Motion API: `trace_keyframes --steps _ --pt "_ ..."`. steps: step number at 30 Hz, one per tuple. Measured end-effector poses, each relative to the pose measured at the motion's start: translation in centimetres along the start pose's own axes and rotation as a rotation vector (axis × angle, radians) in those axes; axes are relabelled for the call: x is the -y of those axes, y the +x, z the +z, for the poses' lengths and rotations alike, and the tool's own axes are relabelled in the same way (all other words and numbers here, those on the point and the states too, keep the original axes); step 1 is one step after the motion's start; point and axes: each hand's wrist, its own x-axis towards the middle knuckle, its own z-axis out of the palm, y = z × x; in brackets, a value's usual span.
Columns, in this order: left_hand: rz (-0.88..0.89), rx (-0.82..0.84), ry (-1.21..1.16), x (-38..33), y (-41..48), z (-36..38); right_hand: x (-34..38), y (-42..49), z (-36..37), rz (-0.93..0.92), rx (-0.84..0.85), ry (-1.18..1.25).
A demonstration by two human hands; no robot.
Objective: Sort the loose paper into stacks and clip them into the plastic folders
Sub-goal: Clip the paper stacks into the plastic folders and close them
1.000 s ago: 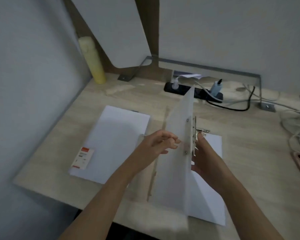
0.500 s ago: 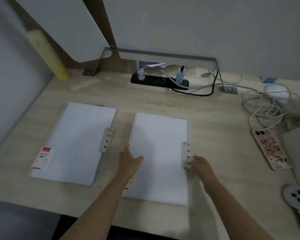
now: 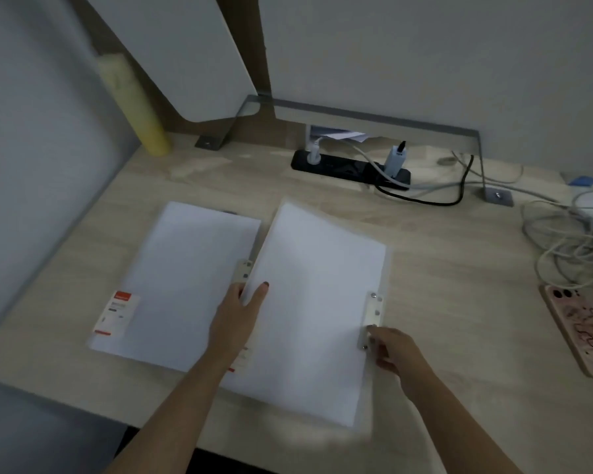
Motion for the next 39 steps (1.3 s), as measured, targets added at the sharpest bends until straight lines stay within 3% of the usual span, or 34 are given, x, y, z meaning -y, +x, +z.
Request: trace_keyframes --steps 6,10,15,20,23,27,29,32,34,36,39 --pt "0.064 -0.182 0.106 2.5 4.4 -9.6 2.6 -0.4 9.8 -0.14 0.133 -0.038" --pt "0.007 -0.206 0.17 5.8 8.0 -15.0 3.9 0.0 16.0 -0.21 0.163 -0.135" --pt "-0.022 -0.153 0.23 9.0 11.7 -18.1 3.4 1.2 21.1 -0.27 0.06 -0.317" --pt "-0.066 -0.015 0.127 10.4 11.7 -17.9 2.7 1.3 22.5 -0.315 -0.079 -0.372" --pt "-0.041 -0.011 0.155 10.4 11.6 -18.2 2.9 1.1 22.8 -0.328 -0.034 -0.398" --pt "-0.021 0.134 0.162 10.6 10.5 -19.3 2.2 -0.6 22.8 -0.34 0.086 -0.493" --pt "0.009 0.239 0.26 11.7 8.8 -20.1 0.4 -2.0 22.8 -0.382 0.153 -0.609" --pt "0.105 0.405 0.593 13.7 6.4 -21.4 -2.4 -4.3 23.7 -0.457 0.216 -0.847" --pt "0.215 0.378 0.742 14.8 6.2 -21.7 -4.0 -4.3 24.1 -0.557 0.084 -1.019" --pt "0.321 0.309 0.771 14.9 6.9 -21.8 -4.5 -3.5 24.5 -0.576 0.059 -1.075" --pt "0.336 0.305 0.804 14.1 8.6 -22.0 -3.6 -3.0 24.8 -0.552 0.076 -1.17"
